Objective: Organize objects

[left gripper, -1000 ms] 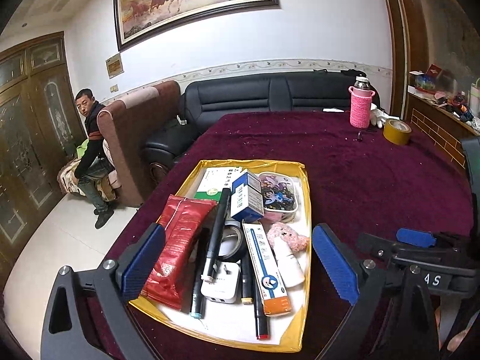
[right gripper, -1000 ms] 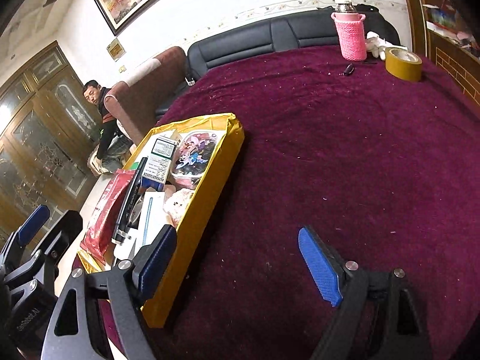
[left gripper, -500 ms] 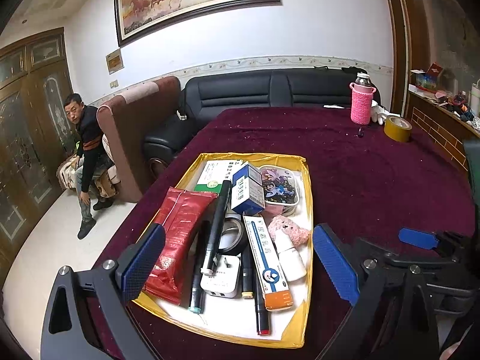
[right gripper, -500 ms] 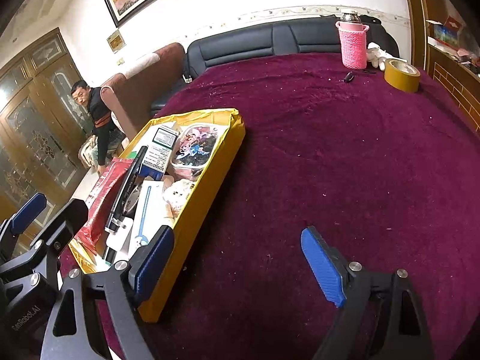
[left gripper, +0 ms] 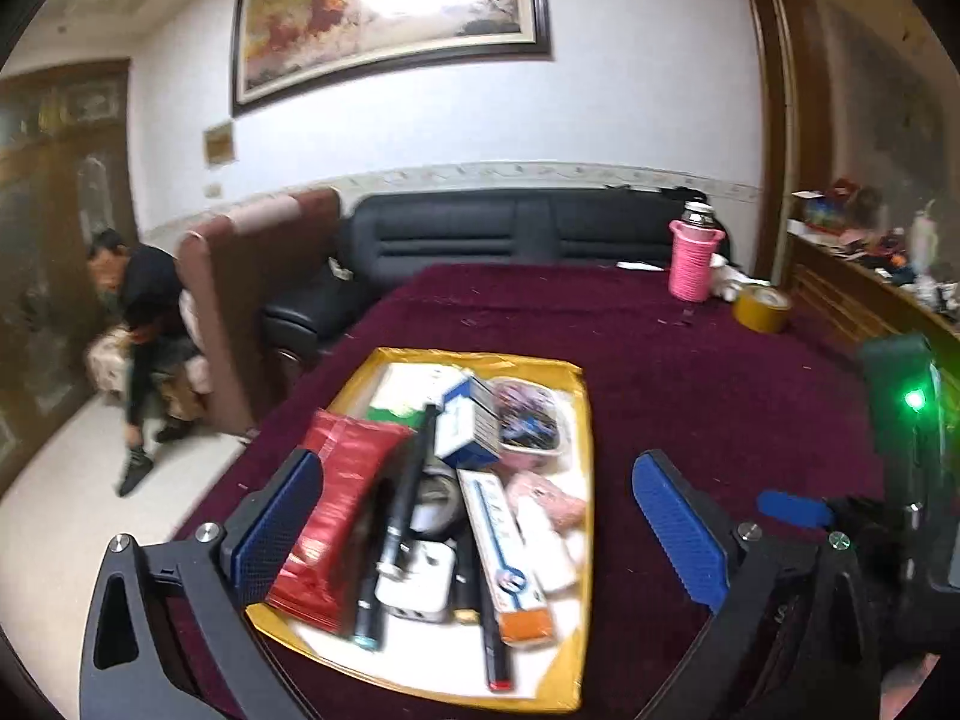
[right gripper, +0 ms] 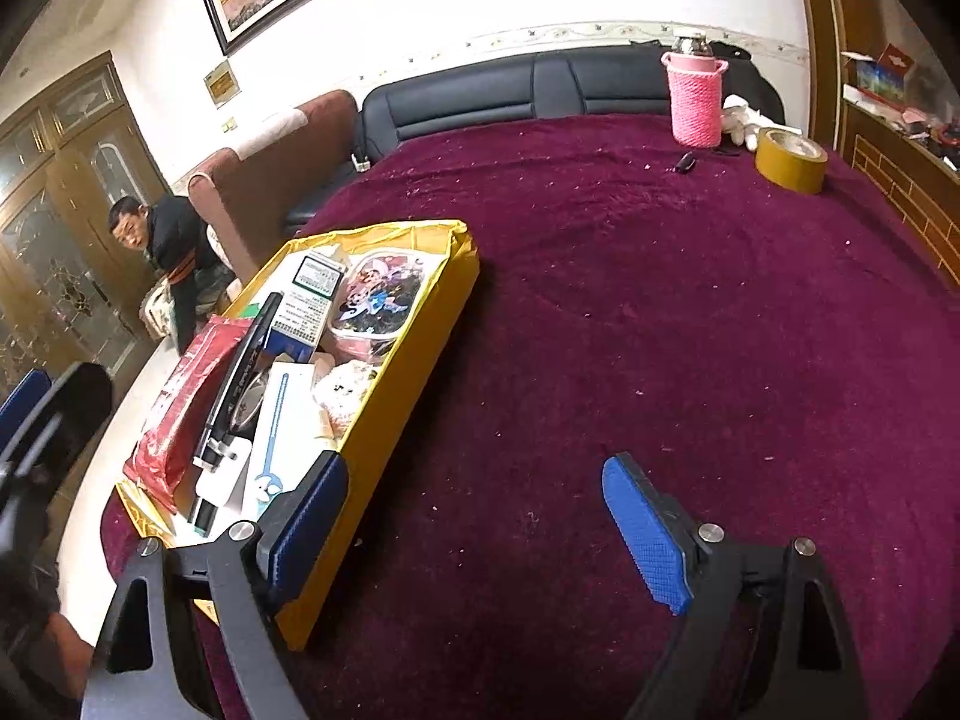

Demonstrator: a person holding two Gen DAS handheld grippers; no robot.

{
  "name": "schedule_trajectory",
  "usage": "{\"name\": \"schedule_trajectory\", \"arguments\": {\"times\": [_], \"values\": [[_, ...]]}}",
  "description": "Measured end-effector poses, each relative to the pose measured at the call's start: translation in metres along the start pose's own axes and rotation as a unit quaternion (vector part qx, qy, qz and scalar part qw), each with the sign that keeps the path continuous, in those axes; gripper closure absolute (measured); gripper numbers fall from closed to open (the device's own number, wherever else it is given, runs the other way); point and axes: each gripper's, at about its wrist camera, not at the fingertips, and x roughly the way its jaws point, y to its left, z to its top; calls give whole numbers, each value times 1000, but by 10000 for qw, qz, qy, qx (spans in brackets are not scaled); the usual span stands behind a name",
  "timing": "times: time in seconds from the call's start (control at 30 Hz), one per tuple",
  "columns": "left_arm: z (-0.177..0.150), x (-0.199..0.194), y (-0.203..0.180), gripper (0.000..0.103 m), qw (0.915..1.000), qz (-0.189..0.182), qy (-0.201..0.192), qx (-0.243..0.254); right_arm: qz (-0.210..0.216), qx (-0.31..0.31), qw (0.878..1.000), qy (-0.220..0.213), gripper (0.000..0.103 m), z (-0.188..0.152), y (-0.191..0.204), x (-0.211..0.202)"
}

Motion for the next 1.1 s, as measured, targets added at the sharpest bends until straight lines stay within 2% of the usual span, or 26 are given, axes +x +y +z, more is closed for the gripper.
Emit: {"name": "schedule_trajectory", "arguments": {"times": [0.07,0.2,0.3,0.43,0.77,0.97,1.1], "values": [[-2,2,2,0,9999,-115,-29,-4,-56,-18,9999,-94,12,0,0,-2],[-3,4,10,0,9999,117,-51,-52,-195,-73,9993,-304,12,0,1,-8],[-4,0,28,0,9992,105,-131,-351,-314,-136,9986,-413,12,0,2,-10],[-5,-2,55,0,9969,-131,-172,-759,-458,-238,9973,-530,12,-1,6,-13],[-18,-1,79,0,9942,232,-77,-1049,-787,-852,9892,-890,9,-2,42,-21],[-20,-2,88,0,9907,707,11,-1162,-901,-1409,9805,-1035,6,-8,72,-26],[-21,-1,96,0,9891,704,108,-1292,-905,-1604,9772,-1055,4,-11,84,-25]]}}
